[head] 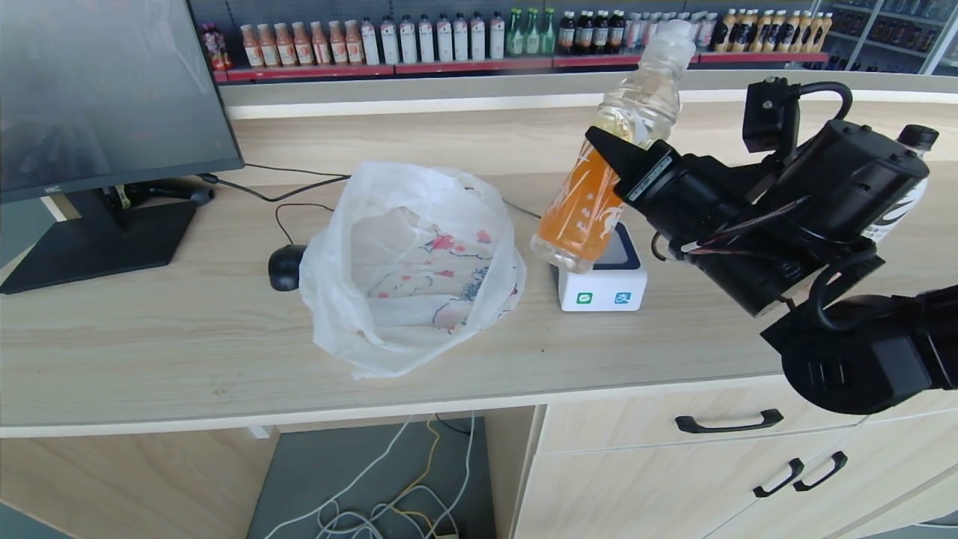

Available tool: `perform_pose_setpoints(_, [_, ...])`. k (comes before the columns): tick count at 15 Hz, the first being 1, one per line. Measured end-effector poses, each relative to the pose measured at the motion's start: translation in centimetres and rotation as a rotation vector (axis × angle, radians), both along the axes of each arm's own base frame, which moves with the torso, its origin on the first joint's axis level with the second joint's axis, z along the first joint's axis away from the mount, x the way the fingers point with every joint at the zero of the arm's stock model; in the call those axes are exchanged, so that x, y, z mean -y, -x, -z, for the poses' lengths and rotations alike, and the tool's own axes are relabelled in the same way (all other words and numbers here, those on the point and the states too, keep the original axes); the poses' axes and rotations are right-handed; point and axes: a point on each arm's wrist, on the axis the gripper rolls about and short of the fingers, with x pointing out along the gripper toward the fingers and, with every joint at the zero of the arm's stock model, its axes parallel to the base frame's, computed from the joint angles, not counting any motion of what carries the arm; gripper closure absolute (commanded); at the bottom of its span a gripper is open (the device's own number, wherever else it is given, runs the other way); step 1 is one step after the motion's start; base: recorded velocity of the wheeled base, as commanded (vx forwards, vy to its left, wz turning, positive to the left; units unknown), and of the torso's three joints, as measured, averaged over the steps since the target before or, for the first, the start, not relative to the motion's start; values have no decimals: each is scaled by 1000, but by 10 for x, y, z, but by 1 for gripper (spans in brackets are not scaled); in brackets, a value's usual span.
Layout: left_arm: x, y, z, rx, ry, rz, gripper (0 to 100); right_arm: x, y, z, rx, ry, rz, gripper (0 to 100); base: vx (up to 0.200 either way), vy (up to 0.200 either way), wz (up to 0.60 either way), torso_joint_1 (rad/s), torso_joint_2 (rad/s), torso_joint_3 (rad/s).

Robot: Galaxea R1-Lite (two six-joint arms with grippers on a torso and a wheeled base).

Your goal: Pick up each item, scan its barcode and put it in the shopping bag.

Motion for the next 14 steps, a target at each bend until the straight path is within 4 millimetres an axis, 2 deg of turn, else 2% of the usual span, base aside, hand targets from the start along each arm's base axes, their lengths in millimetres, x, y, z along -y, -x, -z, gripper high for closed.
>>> perform_pose_setpoints(3, [0,0,0,0,0,0,0,-1,16,8,115,278,98,100,0,0,0,0,0,0])
perform_pose_setpoints(5, [0,0,0,0,0,0,0,1,27,3,160,361,186,100,0,0,0,0,0,0])
perform_pose_setpoints(11, [0,0,0,0,-1,0,0,12,51,-21,255,397,322,100,0,0,0,0,0,0])
perform_pose_setpoints(14, [0,0,0,0,-1,0,0,17,58,-18,306,423,361,100,0,0,0,0,0,0])
